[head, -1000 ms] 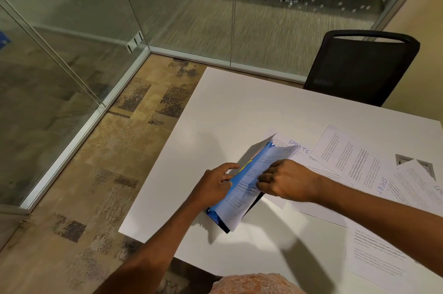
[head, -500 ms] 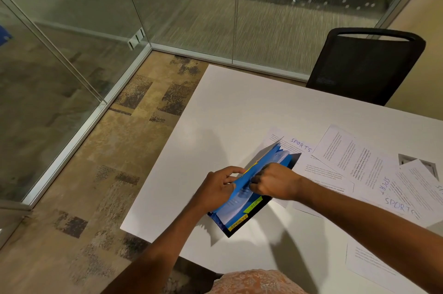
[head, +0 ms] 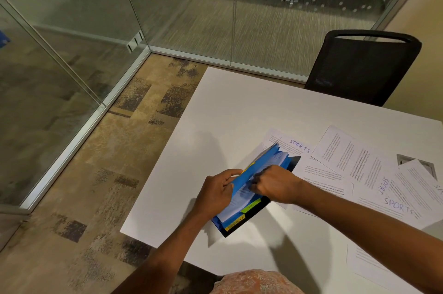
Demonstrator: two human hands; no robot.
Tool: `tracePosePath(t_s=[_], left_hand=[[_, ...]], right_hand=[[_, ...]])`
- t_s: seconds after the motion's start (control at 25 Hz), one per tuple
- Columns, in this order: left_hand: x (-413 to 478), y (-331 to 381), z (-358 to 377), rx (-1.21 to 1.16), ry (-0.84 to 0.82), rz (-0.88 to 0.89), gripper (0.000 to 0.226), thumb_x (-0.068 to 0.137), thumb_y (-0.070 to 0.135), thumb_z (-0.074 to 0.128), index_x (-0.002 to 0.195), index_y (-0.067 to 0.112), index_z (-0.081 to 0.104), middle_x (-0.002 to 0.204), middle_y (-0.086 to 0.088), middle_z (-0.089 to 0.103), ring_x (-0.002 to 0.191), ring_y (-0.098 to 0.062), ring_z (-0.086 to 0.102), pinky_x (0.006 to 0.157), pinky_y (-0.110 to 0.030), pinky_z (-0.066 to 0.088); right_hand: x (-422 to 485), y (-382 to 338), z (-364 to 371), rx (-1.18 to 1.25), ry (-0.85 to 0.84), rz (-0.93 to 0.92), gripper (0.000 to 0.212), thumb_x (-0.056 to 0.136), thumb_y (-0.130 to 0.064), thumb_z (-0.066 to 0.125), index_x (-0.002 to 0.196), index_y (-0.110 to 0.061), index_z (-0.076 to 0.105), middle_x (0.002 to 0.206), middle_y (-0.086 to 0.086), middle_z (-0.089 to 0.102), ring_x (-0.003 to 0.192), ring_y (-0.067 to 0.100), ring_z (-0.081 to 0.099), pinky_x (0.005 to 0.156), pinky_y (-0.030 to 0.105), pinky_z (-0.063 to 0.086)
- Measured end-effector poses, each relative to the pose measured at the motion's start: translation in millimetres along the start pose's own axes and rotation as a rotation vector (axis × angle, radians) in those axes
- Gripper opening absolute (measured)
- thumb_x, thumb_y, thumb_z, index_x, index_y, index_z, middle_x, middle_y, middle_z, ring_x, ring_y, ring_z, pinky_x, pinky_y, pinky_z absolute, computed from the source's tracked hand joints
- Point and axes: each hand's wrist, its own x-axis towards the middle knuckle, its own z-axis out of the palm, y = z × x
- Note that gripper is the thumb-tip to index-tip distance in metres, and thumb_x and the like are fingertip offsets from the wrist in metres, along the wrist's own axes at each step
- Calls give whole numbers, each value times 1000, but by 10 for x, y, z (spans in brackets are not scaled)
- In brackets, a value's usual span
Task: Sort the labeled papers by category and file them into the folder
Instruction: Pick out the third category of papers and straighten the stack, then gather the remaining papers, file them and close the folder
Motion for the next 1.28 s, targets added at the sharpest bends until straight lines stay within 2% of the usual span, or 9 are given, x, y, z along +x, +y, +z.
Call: tracePosePath(t_s=[0.12, 0.24, 0.44, 0.6, 0.72, 0.84, 0.92, 1.04, 1.28], left_hand=[[-2, -57, -29, -4, 83, 51, 49, 99, -9, 52, 138, 16, 70, 129, 9, 75, 120, 5, 67, 105, -22, 55], [-1, -70, -71, 16, 148, 63, 48, 100, -9, 51, 139, 13, 70, 127, 9, 75, 116, 5, 69, 105, -21, 54], [48, -185, -198, 97, 290, 79, 49, 100, -9, 54, 140, 16, 70, 113, 8, 79, 81, -11, 75, 83, -19, 60], [153, -315, -357, 203, 435, 45, 49, 102, -6, 55, 141, 19, 69, 89, 1, 76, 64, -30, 69, 66, -37, 61], [291, -420, -415, 321, 530, -7, 49, 102, -6, 53, 141, 19, 69, 63, -9, 66, 48, -21, 51, 49, -41, 51], [401, -423, -371, 336, 513, -38, 48, 101, -4, 56, 143, 17, 67, 70, -11, 66, 58, -21, 58, 52, -45, 57], [441, -399, -288, 325, 487, -31, 42, 103, 6, 61, 144, 12, 65, 101, -17, 76, 83, -30, 74, 61, -43, 65], [557, -437, -162, 301, 444, -6, 40, 102, 13, 64, 143, 11, 65, 132, -14, 71, 112, -33, 74, 76, -36, 68], [777, -683, 45, 408, 345, -67, 34, 103, 13, 66, 137, 9, 67, 132, -12, 72, 117, -32, 73, 83, -42, 67]], right_hand=[[-75, -57, -231, 97, 129, 116, 40, 81, -1, 70, 113, -24, 76, 91, -4, 77, 81, 21, 72, 67, 30, 57], [-201, -87, -409, 121, 238, 201, 26, 89, -4, 59, 100, -25, 70, 90, -5, 74, 85, 23, 71, 67, 35, 55], [-472, -94, -523, 156, 347, 268, 22, 101, -12, 57, 110, -21, 75, 104, -2, 78, 105, 25, 75, 81, 39, 61], [-667, -144, -381, 155, 343, 317, 21, 102, -16, 58, 107, -22, 76, 101, -1, 80, 105, 23, 77, 79, 36, 62], [-791, -228, -163, 208, 224, 427, 34, 109, -30, 39, 104, -23, 72, 100, -3, 76, 98, 25, 75, 72, 36, 58], [-936, -367, -57, 221, 167, 468, 26, 107, -33, 48, 92, -25, 67, 83, -5, 70, 77, 24, 71, 57, 33, 53], [-1046, -458, 0, 216, 137, 494, 22, 102, -30, 58, 80, -25, 58, 70, -6, 60, 62, 22, 63, 48, 30, 46], [-1250, -535, 177, 243, 30, 579, 24, 102, -34, 57, 80, -26, 57, 69, -6, 60, 60, 19, 63, 49, 32, 48], [-1729, -850, 566, 353, -104, 741, 25, 104, -44, 48, 87, -28, 56, 78, -9, 67, 68, 19, 67, 52, 35, 51]])
